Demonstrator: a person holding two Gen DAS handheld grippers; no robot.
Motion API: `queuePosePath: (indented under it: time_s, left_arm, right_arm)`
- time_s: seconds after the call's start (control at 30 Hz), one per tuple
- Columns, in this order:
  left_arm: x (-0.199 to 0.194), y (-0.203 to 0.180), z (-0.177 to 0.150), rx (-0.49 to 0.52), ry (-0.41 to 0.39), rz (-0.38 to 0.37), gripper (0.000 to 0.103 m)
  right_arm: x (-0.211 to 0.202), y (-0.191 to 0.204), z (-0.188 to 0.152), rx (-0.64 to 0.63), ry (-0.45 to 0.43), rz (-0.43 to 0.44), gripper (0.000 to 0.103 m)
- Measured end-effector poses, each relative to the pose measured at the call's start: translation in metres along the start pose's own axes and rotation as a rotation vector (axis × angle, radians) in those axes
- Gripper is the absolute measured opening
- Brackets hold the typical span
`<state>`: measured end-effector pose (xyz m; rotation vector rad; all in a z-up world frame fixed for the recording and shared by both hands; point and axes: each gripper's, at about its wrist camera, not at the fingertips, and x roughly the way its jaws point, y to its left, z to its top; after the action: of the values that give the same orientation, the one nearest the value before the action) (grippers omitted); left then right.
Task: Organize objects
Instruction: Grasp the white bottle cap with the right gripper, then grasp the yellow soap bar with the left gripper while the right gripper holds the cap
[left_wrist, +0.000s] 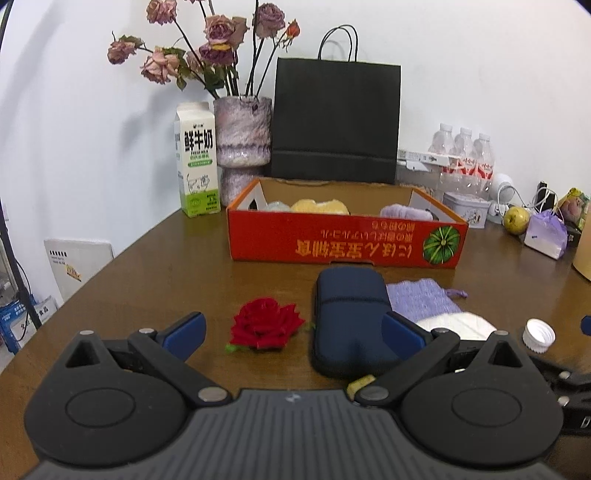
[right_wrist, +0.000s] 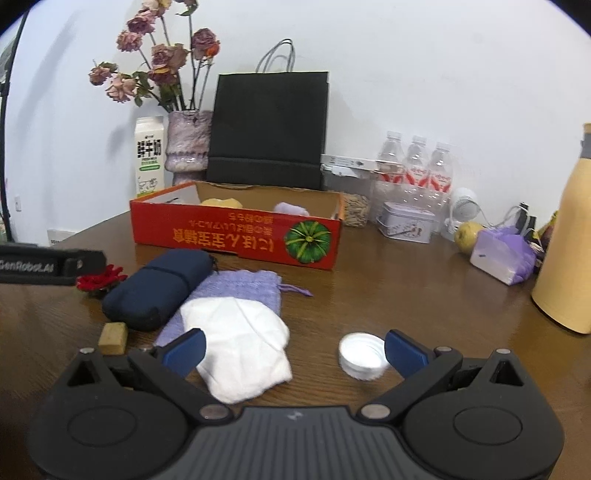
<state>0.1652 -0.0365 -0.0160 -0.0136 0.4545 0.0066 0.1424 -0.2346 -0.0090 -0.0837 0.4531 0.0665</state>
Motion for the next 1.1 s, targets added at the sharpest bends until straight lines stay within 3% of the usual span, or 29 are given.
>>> queuePosePath:
  time_s: [0.37, 0.53, 0.7, 0.77, 0.8, 0.83, 0.87, 1.1]
  left_arm:
    - [0.002, 0.001, -0.009, -0.012, 0.032, 0.017, 0.103]
    - [0.004, 0.001, -0.01, -0.01, 0.034, 0.026, 0.103]
    - [0.006, 0.0, -0.011, -0.005, 0.048, 0.03, 0.103]
    - [0.007, -0.001, -0.011, -0.002, 0.049, 0.032, 0.103]
    - [0.007, -0.001, -0.011, -0.002, 0.05, 0.033, 0.103]
    - [0.007, -0.001, -0.012, -0.003, 0.05, 0.033, 0.103]
    - [0.007, -0.001, -0.012, -0.003, 0.05, 0.035, 0.103]
    - [0.009, 0.002, -0.013, -0.013, 0.054, 0.038, 0.103]
  right_arm:
    - [0.013, -0.047, -0.005, 0.049, 0.08, -0.043, 0.101]
    - [0.041, -0.061, -0.001, 0.063, 0.162, -0.028, 0.09]
    - [0.062, -0.065, 0.004, 0.078, 0.205, 0.002, 0.073]
    - [0.065, -0.064, 0.006, 0.08, 0.202, 0.017, 0.068]
    - [0.066, -0.062, 0.006, 0.073, 0.199, 0.02, 0.06]
    - [0.065, -0.06, 0.007, 0.063, 0.192, 0.027, 0.044]
    - [0.063, -0.058, 0.007, 0.054, 0.185, 0.03, 0.04]
    - [0.043, -0.053, 0.009, 0.024, 0.06, -0.022, 0.039]
